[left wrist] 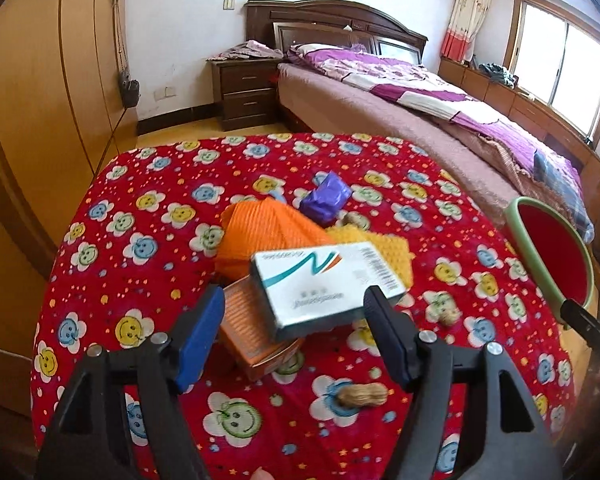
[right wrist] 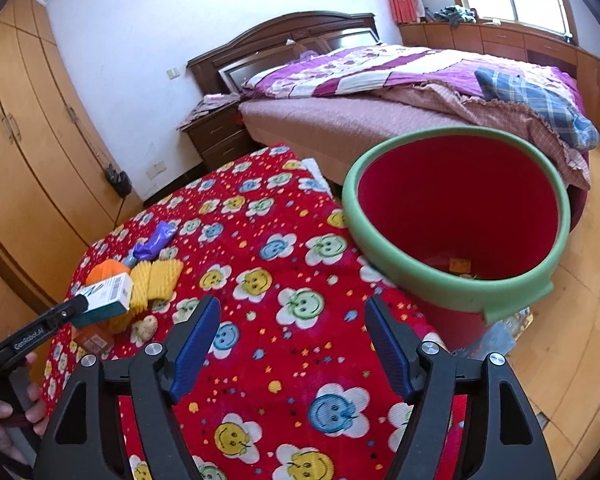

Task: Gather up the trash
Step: 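Move the left tool back to the table and grasp the brown cardboard box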

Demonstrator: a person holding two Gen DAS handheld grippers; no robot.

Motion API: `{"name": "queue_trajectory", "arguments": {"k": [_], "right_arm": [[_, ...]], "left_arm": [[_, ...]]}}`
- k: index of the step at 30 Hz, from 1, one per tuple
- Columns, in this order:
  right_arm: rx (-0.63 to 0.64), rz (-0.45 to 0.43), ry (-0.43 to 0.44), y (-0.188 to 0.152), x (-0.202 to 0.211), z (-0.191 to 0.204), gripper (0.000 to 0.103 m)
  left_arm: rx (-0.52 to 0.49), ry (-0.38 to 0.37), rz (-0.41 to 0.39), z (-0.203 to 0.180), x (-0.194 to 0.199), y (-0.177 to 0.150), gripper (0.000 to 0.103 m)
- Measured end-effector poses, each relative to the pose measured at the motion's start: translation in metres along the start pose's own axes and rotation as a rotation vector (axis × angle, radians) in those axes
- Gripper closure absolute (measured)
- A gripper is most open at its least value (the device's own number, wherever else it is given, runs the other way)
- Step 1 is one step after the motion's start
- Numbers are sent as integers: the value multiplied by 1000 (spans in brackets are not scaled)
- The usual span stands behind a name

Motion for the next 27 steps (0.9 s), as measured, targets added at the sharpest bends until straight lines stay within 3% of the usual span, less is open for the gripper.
{"name": "queue_trajectory", "arguments": {"k": [9, 21, 23, 27], "right_arm": [[4, 45, 11, -14, -11, 5, 27], [67, 99, 26, -32, -23, 24, 27], [79, 109, 27, -34, -25, 28, 27], [114, 127, 30, -38, -32, 40, 27]], "left_arm": [[22, 49, 46, 19, -11, -26, 29], [50, 28, 96, 20, -41, -35, 30], [78, 1, 98, 20, -43, -36, 38], [92, -10, 78, 22, -38, -36, 39]]}}
Point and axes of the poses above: each gripper's, at about its wrist camera, not at the fingertips, and x roughly against the way its jaws point, z to its left, y to its top, the point moved 9 cm from there along -x, roughly the way its jaws point, and after that the axes turned 14 degrees about -x, right-handed, at the moved point
